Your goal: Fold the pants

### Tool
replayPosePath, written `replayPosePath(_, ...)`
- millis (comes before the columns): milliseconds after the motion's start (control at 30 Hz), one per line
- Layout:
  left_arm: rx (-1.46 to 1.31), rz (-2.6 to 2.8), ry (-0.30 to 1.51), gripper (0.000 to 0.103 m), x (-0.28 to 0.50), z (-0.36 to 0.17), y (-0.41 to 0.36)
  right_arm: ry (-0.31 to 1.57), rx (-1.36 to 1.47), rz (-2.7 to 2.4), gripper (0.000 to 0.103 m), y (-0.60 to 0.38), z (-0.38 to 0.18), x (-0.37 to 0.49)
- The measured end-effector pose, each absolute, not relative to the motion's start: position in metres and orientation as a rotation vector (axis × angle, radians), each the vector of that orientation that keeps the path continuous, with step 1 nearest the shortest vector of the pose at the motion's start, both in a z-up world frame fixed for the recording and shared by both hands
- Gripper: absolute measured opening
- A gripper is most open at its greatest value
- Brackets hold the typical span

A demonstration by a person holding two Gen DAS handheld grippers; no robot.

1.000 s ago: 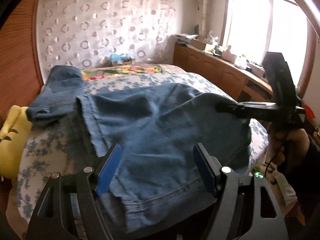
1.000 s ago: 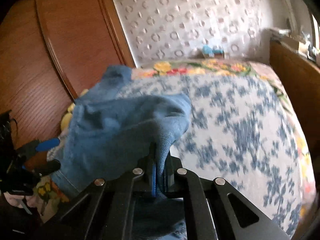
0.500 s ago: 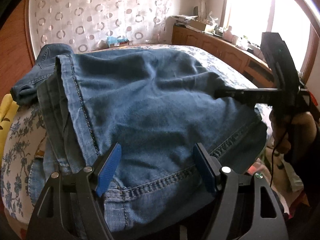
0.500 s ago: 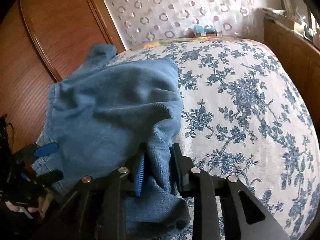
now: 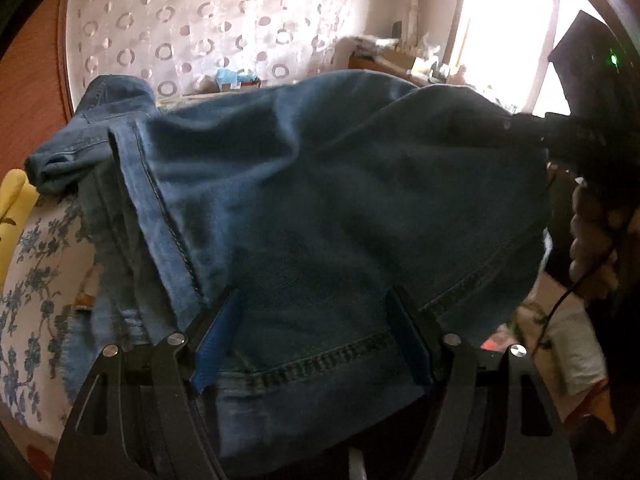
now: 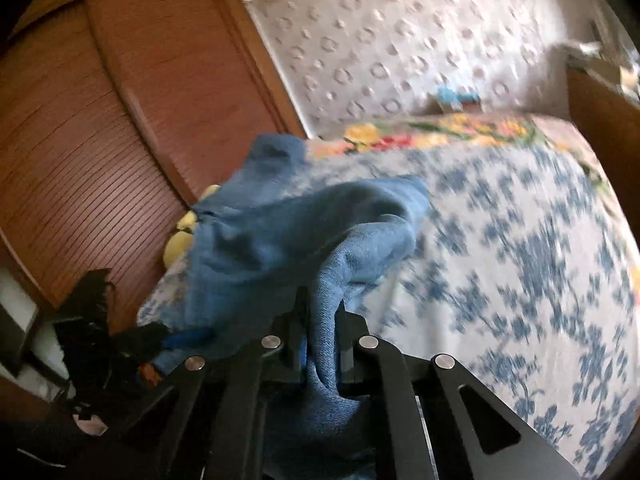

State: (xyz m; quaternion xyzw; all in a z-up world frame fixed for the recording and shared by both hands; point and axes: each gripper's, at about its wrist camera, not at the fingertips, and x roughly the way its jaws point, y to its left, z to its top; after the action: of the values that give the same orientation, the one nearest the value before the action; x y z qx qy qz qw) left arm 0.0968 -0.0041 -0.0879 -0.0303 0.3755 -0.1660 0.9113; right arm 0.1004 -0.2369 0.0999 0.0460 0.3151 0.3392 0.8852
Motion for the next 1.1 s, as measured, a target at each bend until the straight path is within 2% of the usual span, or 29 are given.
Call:
replayPosePath(200,-0.084,-0.278,0.657,0.075,0.067,-0.041,0.038,0.585,0.039,0.803,0.008,-0.194,0.127,0.085)
replayPosePath(367,-0.108,-0.173,0.586,0.075,0.044,-0.021,0.089,0.586,0.001,0.873,0.008,-0.145,0.127,0.092)
replayPosePath(533,-0.149,-0.083,0.569,0.075,0.033,-0.023,0.131,0.637,-0.043,0.941,0.008,-0.088,0.106,0.103)
replayPosePath(833,-0.186,0.014,0.575,0.075,0.031,-0.036,0.171,0.816,-0.122,0.929,0.009,-0.014,0.035,0.119)
replayPosePath(933,-0.188,0.013,0.575,0.075,0.029,-0.039,0.173,0.812,-0.09,0.942,0.018,-0.02,0.047,0.12)
replayPosePath(1000,-0.189,0.007,0.578,0.075,0.03,-0.04,0.171,0.777,-0.092,0.952,0.031,-0.027,0.065,0.109)
replayPosePath(1100,-0.185,-0.012,0.576,0.075,0.03,-0.04,0.163,0.68,-0.104,0.947,0.034,-0.046,0.095,0.098)
